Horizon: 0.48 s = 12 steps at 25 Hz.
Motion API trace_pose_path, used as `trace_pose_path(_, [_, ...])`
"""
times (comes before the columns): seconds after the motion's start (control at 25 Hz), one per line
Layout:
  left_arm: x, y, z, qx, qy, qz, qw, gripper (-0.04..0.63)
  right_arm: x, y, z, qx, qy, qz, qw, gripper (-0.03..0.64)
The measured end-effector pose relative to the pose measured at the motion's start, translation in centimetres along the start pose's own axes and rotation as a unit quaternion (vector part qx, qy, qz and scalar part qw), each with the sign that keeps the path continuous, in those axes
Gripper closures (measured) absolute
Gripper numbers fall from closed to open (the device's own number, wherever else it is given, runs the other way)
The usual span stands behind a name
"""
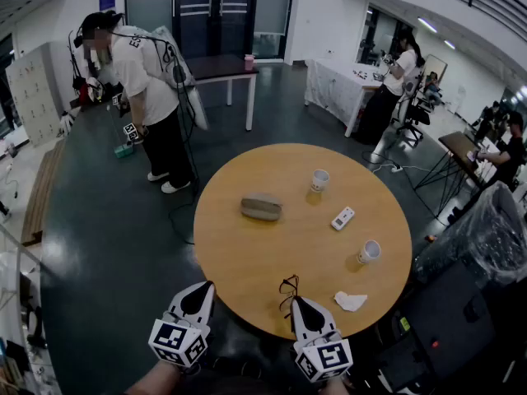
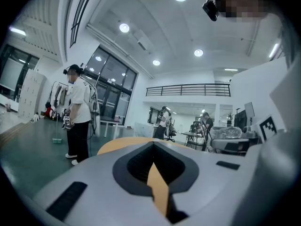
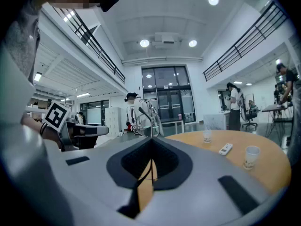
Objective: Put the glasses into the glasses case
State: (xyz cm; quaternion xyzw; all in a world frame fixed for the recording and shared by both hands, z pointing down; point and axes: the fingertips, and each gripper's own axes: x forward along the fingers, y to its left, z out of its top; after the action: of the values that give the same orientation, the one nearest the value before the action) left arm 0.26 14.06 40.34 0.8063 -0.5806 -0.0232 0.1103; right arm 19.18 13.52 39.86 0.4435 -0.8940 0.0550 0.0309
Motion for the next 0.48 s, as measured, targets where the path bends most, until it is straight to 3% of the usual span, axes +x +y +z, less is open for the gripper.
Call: trace_pose_path(0.48, [0.14,0.14,-0.47,0.004,0.004,0.013,0.9999,0.590,0.18,0.25,-0.10,-0.011,0.006,0.011,1.000,0.627])
